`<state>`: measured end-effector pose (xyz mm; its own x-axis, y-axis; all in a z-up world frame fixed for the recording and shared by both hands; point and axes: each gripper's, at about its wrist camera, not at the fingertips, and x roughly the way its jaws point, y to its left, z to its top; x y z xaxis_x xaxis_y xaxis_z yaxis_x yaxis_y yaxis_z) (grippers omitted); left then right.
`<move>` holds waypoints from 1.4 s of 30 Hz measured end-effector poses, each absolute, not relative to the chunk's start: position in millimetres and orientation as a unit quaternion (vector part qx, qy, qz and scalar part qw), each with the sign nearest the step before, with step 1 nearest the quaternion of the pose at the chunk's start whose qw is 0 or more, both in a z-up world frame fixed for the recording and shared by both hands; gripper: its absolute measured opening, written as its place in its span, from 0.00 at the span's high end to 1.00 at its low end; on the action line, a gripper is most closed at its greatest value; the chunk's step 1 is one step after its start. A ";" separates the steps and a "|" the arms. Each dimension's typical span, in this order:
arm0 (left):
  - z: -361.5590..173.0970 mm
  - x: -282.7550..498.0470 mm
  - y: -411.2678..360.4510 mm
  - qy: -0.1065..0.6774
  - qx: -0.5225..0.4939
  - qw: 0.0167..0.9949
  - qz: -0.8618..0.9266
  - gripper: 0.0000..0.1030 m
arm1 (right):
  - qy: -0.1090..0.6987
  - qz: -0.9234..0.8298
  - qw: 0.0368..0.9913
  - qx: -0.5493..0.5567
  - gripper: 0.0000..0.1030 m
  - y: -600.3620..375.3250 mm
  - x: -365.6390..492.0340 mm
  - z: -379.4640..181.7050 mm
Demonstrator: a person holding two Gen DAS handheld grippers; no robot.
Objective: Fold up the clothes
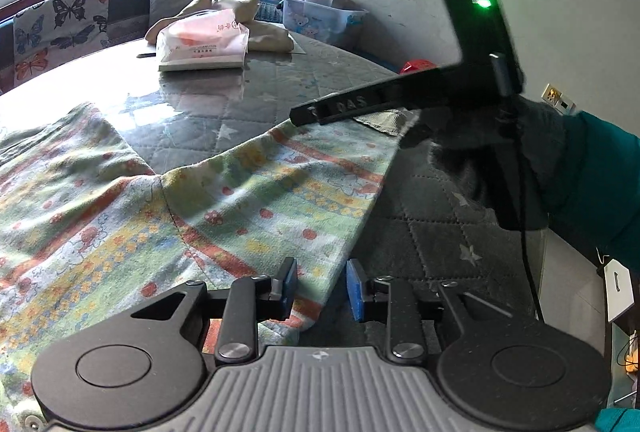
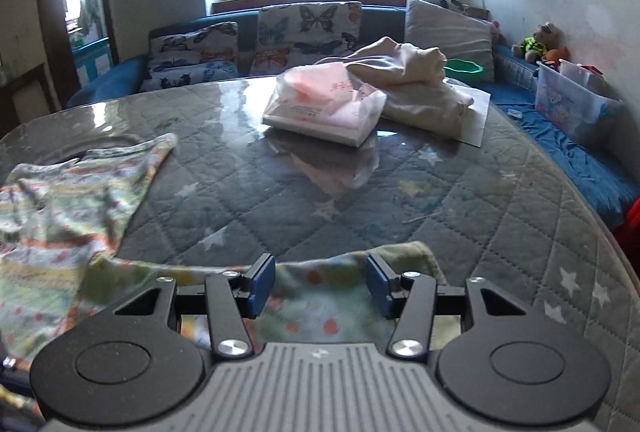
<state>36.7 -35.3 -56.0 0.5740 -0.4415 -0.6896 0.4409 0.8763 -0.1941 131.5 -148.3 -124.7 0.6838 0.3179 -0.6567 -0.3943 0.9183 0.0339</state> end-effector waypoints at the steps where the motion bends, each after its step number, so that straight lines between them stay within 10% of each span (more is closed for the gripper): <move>1: -55.9 36.9 -35.4 0.389 -0.001 0.887 -0.249 0.71 | 0.350 0.198 0.914 -0.058 0.50 -148.7 129.2 -125.4; 26: -17.4 19.8 11.7 0.349 -0.027 0.927 -0.134 0.24 | 0.355 0.087 0.931 0.020 0.35 -207.2 102.7 -121.4; 42: -20.8 7.5 34.2 0.356 -0.041 0.929 -0.087 0.16 | 0.360 0.055 0.928 0.078 0.64 -223.5 101.2 -130.5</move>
